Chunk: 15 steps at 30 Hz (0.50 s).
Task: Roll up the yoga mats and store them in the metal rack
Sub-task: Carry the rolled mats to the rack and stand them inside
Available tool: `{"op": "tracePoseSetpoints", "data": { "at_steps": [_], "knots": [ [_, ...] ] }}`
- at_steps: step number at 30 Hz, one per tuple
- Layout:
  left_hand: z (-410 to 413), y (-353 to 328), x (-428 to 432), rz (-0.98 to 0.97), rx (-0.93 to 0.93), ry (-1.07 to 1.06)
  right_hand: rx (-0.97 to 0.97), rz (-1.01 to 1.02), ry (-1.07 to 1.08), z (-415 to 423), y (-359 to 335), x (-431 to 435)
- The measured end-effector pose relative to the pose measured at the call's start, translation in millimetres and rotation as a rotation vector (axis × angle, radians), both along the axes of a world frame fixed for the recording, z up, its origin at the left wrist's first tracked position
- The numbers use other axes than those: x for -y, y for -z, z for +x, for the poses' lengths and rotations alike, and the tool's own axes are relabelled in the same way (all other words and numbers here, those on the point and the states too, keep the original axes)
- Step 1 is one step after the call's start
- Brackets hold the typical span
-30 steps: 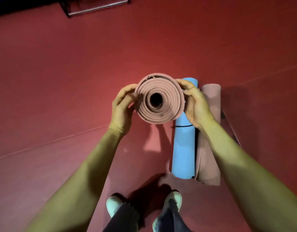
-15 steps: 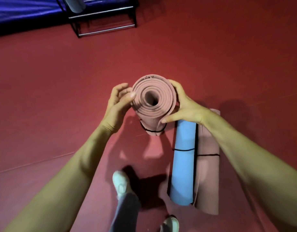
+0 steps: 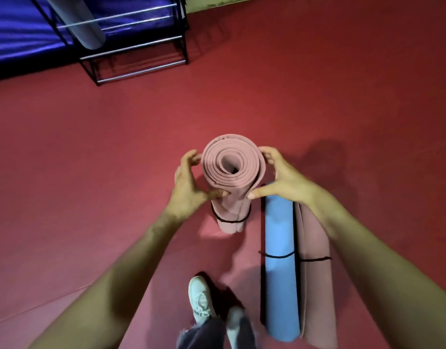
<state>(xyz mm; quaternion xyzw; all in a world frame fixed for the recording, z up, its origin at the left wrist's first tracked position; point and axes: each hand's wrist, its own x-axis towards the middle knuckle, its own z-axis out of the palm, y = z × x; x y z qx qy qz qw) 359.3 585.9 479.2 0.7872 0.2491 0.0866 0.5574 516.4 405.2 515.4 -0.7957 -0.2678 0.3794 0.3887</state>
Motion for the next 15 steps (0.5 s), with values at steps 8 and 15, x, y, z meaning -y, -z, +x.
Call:
{"op": "tracePoseSetpoints", "data": {
  "at_steps": [8, 15],
  "knots": [
    [19.6, -4.5, -29.5, -0.258, -0.039, -0.148, -0.084, 0.093, 0.116, 15.4, 15.2, -39.3],
    [43.7, -31.3, -43.4, -0.343, -0.033, -0.292, -0.114, 0.13, 0.266, 33.2, -3.6, -62.4]
  ]
}}
